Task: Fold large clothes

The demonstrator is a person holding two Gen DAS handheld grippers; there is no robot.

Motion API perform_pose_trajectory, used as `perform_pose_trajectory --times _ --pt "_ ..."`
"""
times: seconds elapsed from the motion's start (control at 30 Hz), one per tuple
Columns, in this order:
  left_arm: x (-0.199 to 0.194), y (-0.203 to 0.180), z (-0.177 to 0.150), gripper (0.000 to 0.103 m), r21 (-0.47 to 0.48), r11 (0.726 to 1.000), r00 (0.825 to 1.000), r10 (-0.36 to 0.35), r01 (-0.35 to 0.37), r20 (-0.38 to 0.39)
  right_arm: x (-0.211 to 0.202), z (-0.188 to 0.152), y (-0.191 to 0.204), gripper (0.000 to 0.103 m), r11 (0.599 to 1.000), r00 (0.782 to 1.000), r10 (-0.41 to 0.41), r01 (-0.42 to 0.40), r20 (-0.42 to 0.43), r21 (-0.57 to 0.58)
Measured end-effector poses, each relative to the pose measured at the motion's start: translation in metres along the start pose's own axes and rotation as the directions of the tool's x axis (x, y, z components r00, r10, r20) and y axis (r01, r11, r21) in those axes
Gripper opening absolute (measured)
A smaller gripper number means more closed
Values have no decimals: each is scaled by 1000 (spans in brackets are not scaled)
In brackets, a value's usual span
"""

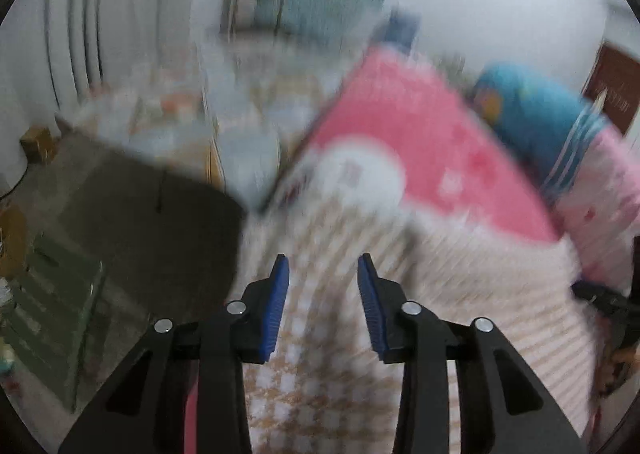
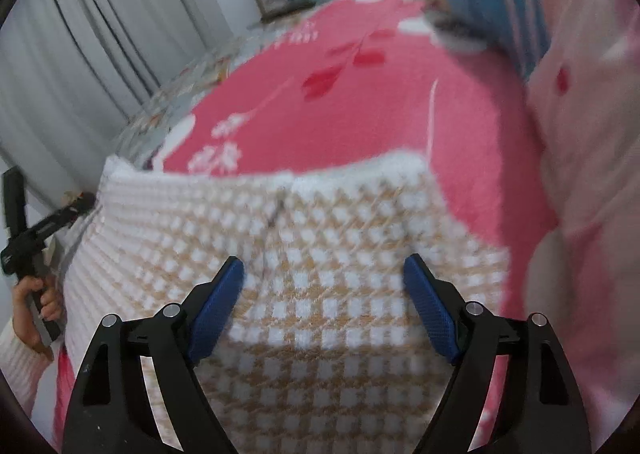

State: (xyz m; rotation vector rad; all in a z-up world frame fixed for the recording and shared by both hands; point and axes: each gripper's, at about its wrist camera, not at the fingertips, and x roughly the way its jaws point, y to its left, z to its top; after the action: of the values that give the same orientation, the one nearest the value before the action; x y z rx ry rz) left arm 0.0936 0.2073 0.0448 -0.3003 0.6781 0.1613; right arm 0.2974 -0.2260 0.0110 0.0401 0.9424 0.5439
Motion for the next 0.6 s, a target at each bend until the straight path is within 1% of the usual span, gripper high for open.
perform_pose_trajectory --times 0.03,0.07,0.1,0.13,0.17,0.2,0.23,0.27,0.3,0.33,0.4,0.5,0.57,0.6 --pt "-8 -4 5 33 25 999 999 -25 24 46 -4 2 1 77 1000 1000 -1 1 22 -1" --pt "-7 -9 9 33 49 998 998 -38 36 41 -5 4 -1 78 1000 999 -6 6 34 -3" --pt "0 -13 12 33 65 996 998 -55 54 11 -1 6 -3 79 1000 999 -18 18 29 -3" --pt "13 -16 13 34 67 995 996 -78 80 -38 9 5 -6 80 999 999 -36 36 8 -3" --pt "38 -19 9 35 57 993 986 -90 99 -143 19 4 -10 83 999 998 -53 53 -16 -6" --pt "65 -20 1 35 47 995 965 -73 88 -253 36 -1 -19 95 997 997 -68 69 -39 20" --pt "83 -18 -9 37 42 997 961 -57 71 -272 46 -4 -30 96 995 998 -31 36 -62 88" --pt "84 -19 -11 37 46 997 966 -51 65 -252 50 -3 -37 96 991 998 4 5 -67 131" --pt "83 -22 -10 37 61 997 967 -36 53 -251 51 -1 -43 96 988 997 32 -21 -68 154" --pt "82 -24 -10 37 72 996 968 -28 47 -250 50 -1 -41 96 989 998 21 -12 -67 145" --pt "83 -22 -11 37 66 996 965 -35 54 -262 48 -3 -34 96 993 998 -12 19 -57 116" --pt "83 -25 -6 37 81 996 962 -20 44 -272 46 -2 -32 96 992 998 0 7 -56 125" --pt "71 -28 -2 36 102 995 969 5 21 -246 36 1 -27 95 994 1000 -2 6 -30 106" --pt "58 -32 -1 34 117 993 978 19 6 -206 24 -1 -29 89 996 1000 -18 19 -4 92"
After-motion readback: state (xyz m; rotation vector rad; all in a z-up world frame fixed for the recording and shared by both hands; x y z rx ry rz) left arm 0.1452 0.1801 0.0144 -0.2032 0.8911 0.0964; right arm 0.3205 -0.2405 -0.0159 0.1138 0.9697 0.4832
